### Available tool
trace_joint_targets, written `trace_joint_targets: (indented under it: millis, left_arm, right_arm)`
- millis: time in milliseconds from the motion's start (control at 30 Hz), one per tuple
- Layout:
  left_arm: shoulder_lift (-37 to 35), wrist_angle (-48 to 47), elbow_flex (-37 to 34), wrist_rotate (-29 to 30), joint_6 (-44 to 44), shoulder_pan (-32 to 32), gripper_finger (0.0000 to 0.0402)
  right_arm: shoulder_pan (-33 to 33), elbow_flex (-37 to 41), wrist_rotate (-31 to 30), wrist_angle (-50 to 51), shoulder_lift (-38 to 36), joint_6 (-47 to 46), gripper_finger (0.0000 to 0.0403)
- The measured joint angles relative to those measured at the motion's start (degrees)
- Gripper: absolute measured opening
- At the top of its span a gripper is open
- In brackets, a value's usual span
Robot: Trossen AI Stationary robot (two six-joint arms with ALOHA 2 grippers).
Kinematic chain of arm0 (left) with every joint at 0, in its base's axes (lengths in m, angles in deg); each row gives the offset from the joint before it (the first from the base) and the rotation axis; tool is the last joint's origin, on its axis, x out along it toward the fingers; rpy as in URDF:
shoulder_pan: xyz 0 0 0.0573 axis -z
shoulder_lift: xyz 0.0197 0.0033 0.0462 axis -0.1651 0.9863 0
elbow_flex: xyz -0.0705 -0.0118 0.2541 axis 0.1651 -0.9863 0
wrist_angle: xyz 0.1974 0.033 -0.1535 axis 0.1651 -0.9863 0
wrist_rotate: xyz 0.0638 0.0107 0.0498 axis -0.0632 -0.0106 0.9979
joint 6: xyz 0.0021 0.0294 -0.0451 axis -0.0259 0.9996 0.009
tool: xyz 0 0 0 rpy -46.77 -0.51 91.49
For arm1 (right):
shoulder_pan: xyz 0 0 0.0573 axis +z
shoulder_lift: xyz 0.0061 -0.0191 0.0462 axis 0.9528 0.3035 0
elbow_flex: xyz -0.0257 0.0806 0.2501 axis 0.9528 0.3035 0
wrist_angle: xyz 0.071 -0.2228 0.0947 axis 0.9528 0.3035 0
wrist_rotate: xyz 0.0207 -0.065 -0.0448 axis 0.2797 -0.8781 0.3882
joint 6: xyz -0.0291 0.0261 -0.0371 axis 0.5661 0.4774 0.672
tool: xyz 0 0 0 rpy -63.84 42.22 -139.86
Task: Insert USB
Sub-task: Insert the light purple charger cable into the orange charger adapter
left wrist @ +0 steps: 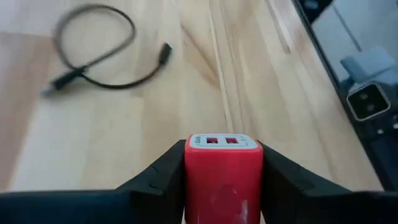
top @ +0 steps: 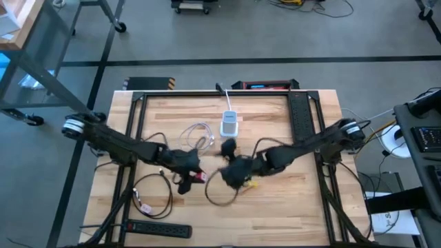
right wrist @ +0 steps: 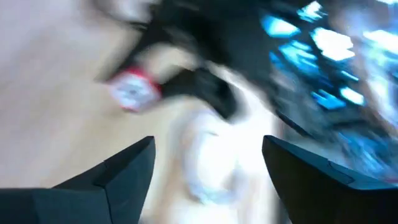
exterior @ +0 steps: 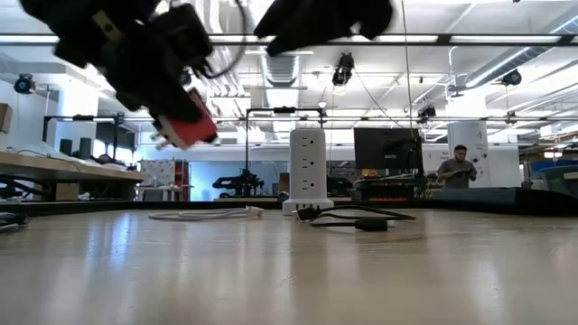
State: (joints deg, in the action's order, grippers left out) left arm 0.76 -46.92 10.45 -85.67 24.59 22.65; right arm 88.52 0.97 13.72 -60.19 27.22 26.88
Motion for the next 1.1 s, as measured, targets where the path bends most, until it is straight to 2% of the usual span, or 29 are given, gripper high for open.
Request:
trace_joint_targets:
  millis: [167, 367, 500, 567, 633, 733, 900, 1100]
  left_arm:
    - [-13.1, 0.6, -7.4, 7.2, -2.3, 0.1, 0.0135]
    - [-21.4, 0.5, -11.8, 15.4, 0.2, 0.1, 0.0134]
    - [-22.9, -1.2, -11.5, 17.3, 4.2, 0.1, 0.0134]
    - [-23.0, -3.2, -10.0, 21.9, 4.6, 0.1, 0.0134]
    - [-23.0, -6.5, -8.2, 26.0, 5.1, 0.0, 0.0135]
    - [-22.2, -10.3, -5.6, 27.1, 5.0, 0.0, 0.0134]
    - [-20.9, -10.8, -4.2, 27.1, 2.8, 0.0, 0.0134]
    - [-19.9, -10.9, -6.8, 27.2, 1.4, -0.1, 0.0134]
  right_arm:
    - [-3.1, 0.0, -1.9, -1.0, -2.8, -2.8, 0.0299]
    - [-6.7, -0.1, 0.2, -7.3, -3.1, -4.5, 0.0286]
    - [-10.4, 0.0, 3.5, -7.2, 0.0, -9.5, 0.0271]
    - [-12.6, 0.0, 6.4, -6.4, 1.8, -11.4, 0.0263]
    - [-14.8, 0.0, 11.5, -6.3, 3.9, -12.9, 0.0255]
    - [-17.6, -0.2, 19.5, -4.6, 7.8, -14.4, 0.0246]
    - [-20.4, -3.0, 20.5, -1.2, 13.4, -14.4, 0.0228]
    - [-21.5, -9.6, 19.2, 3.9, 20.1, -12.9, 0.0208]
